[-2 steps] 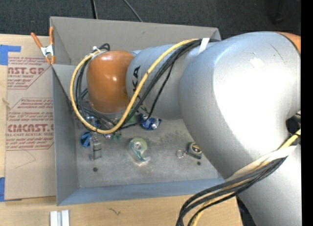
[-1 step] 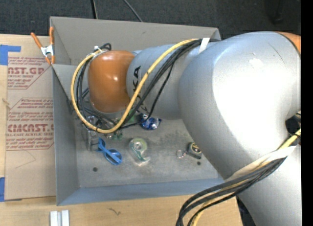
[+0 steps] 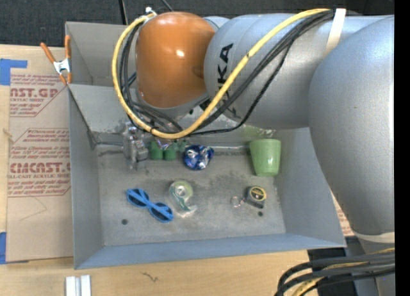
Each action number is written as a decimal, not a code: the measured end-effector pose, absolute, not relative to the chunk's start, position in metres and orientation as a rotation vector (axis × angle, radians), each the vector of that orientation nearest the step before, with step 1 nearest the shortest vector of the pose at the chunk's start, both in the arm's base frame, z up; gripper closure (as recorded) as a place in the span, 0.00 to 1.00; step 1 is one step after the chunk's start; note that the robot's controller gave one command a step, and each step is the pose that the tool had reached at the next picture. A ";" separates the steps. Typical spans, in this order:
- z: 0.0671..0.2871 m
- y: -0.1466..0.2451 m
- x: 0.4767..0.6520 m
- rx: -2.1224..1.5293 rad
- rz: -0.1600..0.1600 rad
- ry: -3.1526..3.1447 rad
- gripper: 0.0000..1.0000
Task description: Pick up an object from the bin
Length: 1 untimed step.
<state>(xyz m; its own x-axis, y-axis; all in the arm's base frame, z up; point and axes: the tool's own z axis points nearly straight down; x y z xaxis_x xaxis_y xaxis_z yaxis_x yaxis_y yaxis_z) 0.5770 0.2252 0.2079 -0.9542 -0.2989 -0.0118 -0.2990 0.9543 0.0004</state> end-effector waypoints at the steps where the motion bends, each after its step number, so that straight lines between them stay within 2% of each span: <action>1: 0.203 0.225 0.575 -0.475 0.003 3.102 0.00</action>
Offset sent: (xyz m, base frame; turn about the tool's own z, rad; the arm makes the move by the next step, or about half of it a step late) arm 0.0000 0.0000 0.0000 0.0000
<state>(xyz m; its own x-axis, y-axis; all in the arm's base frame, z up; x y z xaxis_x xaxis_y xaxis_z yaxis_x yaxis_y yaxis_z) 0.5752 0.2250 0.2026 -0.9542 -0.2991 -0.0033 -0.2991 0.9542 0.0013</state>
